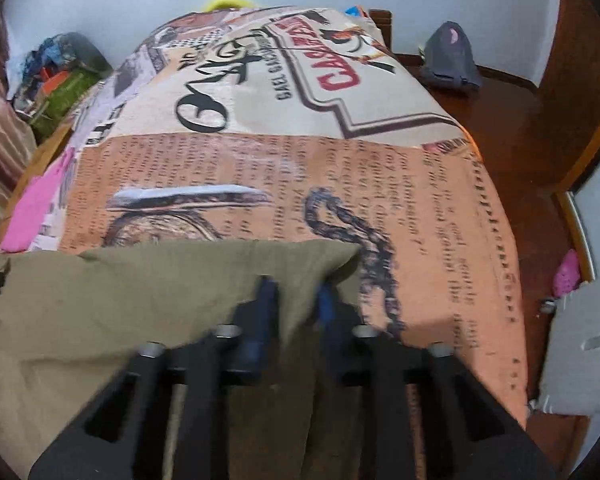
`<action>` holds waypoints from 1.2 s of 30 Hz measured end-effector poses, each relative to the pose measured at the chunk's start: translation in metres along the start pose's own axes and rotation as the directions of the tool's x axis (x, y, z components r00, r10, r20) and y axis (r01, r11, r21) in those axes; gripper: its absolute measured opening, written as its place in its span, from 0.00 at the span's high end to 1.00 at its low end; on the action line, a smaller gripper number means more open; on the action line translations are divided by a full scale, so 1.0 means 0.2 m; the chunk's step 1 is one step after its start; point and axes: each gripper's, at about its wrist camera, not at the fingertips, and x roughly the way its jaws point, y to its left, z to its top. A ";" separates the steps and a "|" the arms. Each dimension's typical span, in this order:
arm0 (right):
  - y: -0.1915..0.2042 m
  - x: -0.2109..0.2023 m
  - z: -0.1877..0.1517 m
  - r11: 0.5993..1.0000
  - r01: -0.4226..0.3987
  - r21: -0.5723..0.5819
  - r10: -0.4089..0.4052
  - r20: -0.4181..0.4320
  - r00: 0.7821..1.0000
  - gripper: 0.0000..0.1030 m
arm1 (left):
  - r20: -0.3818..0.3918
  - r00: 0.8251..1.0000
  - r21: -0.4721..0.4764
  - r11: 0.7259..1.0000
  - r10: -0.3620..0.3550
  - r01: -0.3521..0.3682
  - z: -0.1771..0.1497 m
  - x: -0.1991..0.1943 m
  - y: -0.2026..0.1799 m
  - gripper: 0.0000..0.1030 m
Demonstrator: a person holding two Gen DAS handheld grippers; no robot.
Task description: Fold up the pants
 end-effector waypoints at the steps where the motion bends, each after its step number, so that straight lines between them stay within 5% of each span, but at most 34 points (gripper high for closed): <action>1: 0.05 -0.01 0.00 0.998 0.046 -0.053 -0.045 0.021 0.999 0.93 | 0.000 1.000 0.001 1.000 0.009 -0.009 0.00 0.01 0.00 0.58; 6: 0.14 -0.02 0.02 0.974 0.155 -0.162 -0.145 0.074 0.987 0.95 | -0.007 1.000 -0.022 0.999 0.023 -0.023 0.00 0.02 0.04 0.58; 14: 0.16 0.04 0.07 0.964 0.197 -0.180 -0.193 0.044 0.980 0.95 | -0.027 0.999 -0.019 0.999 0.031 -0.031 0.01 0.03 0.06 0.54; 17: 0.13 -0.03 0.06 0.967 0.203 -0.154 -0.201 0.034 0.979 0.79 | -0.023 1.000 -0.027 0.999 0.019 -0.019 0.03 -0.04 0.08 0.49; 19: 0.10 -0.13 0.04 0.980 0.163 -0.114 -0.159 0.048 0.986 0.67 | -0.004 1.000 -0.047 0.999 0.013 -0.014 0.04 -0.11 0.10 0.48; 23: 0.11 -0.31 -0.04 0.992 0.083 -0.095 -0.077 0.072 0.994 0.67 | 0.031 1.000 -0.077 0.997 0.001 0.002 0.03 -0.26 0.11 0.46; 28: 0.23 -0.32 -0.20 0.991 -0.017 -0.129 0.018 0.006 1.000 0.63 | 0.009 0.999 -0.042 0.998 -0.046 0.046 -0.07 -0.28 -0.01 0.46; 31: 0.25 -0.23 -0.30 0.988 0.010 -0.155 -0.019 -0.053 0.998 0.63 | -0.042 0.999 -0.032 0.999 -0.027 0.026 -0.13 -0.20 -0.05 0.46; 34: 0.21 -0.21 -0.36 0.981 0.090 -0.170 -0.099 -0.041 0.994 0.63 | -0.053 0.999 -0.012 1.000 0.008 -0.009 -0.18 -0.14 -0.03 0.29; 36: 0.16 -0.23 -0.39 0.976 0.146 -0.165 -0.156 -0.054 0.986 0.63 | -0.039 0.998 0.016 0.999 0.038 -0.038 -0.20 -0.16 -0.01 0.27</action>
